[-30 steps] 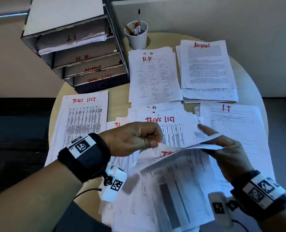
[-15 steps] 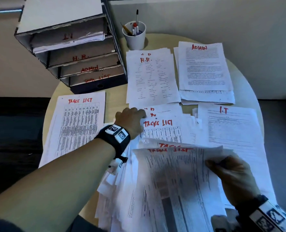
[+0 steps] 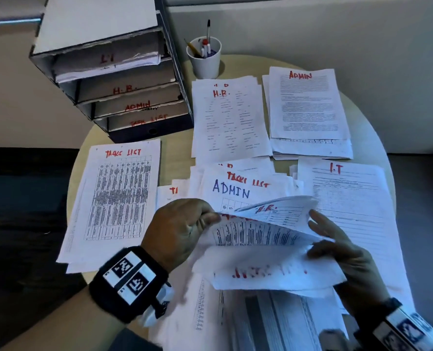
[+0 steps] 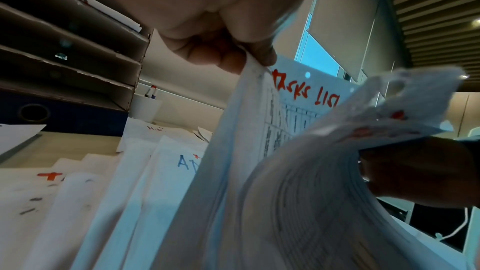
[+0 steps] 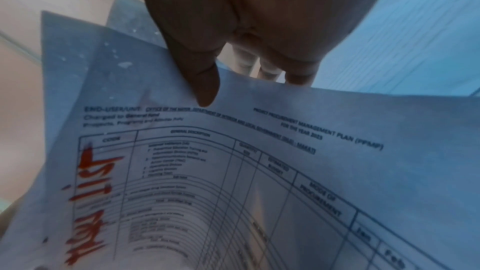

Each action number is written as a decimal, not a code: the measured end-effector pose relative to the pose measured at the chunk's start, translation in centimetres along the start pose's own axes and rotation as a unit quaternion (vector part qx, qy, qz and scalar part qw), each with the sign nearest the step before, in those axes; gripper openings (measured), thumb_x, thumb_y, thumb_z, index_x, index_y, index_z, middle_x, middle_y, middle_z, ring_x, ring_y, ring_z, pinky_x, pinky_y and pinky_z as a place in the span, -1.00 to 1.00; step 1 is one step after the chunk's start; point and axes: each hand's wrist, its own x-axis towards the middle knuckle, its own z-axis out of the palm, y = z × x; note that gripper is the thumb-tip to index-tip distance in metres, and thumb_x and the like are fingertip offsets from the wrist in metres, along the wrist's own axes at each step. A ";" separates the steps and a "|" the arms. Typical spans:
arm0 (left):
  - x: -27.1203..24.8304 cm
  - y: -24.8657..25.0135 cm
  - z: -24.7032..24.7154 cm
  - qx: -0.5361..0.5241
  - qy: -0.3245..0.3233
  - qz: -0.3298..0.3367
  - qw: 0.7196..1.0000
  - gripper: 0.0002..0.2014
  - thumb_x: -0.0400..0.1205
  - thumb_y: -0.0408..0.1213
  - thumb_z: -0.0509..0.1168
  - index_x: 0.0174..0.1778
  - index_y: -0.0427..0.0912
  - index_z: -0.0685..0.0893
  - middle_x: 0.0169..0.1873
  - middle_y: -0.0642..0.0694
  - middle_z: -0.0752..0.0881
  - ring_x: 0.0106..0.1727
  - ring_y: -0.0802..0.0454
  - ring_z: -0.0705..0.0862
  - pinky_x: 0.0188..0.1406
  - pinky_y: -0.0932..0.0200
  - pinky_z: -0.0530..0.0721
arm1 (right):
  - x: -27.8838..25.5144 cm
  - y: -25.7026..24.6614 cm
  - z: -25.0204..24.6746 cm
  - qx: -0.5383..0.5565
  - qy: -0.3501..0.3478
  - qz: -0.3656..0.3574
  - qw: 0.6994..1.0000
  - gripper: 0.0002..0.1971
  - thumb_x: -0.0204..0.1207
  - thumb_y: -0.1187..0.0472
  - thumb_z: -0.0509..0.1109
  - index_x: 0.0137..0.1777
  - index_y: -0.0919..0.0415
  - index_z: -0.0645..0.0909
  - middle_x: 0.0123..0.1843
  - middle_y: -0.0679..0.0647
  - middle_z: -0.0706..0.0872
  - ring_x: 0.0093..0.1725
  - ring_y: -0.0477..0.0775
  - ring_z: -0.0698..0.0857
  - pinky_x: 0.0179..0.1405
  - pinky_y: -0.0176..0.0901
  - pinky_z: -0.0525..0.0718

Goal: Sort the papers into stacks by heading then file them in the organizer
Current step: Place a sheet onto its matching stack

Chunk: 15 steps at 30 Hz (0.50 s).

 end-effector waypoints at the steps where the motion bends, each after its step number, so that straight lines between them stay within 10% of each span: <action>1: 0.4 0.0 0.1 0.010 -0.010 -0.003 1.000 -0.64 0.69 0.09 0.22 -0.21 -0.10 0.70 -0.37 0.08 0.68 -0.31 0.10 0.58 -0.32 0.18 0.53 | 0.5 -0.6 0.6 -0.009 -0.005 -0.003 1.000 -0.70 0.27 0.75 0.39 -0.34 0.35 0.75 0.27 -0.10 0.76 0.26 -0.08 0.71 0.15 -0.23 0.66; 5: 1.9 -0.9 0.2 0.065 -0.041 0.014 0.997 -0.49 0.75 0.18 0.06 -0.30 -0.12 0.62 -0.43 0.02 0.62 -0.38 -0.03 0.56 -0.39 0.06 0.53 | 1.8 -1.3 2.0 -0.049 0.002 -0.021 0.999 -0.56 0.17 0.85 0.35 -0.42 0.27 0.72 -0.24 -0.07 0.83 -0.22 -0.11 0.79 -0.25 -0.34 0.72; 9: 2.4 -2.1 0.1 -0.031 -0.036 -0.066 0.997 -0.92 0.72 -0.15 0.32 -0.05 -0.02 0.68 -0.25 0.13 0.68 -0.24 0.16 0.60 -0.21 0.20 0.63 | 2.2 -1.0 1.8 -0.073 -0.010 -0.055 0.996 -0.42 0.19 0.85 0.31 -0.41 0.09 0.79 -0.24 0.01 0.83 -0.20 0.09 0.80 -0.23 -0.13 0.77; 15: 1.4 -2.5 0.6 -0.218 -0.073 -0.196 0.953 -0.61 0.56 -0.53 0.45 0.07 0.11 0.68 0.05 0.02 0.72 -0.02 0.23 0.68 -0.05 0.41 0.63 | -0.4 -1.1 -0.1 -0.052 -0.030 0.014 0.998 -0.70 -0.01 0.71 0.52 -0.45 0.30 0.73 -0.26 0.29 0.82 -0.19 0.35 0.79 -0.16 0.18 0.75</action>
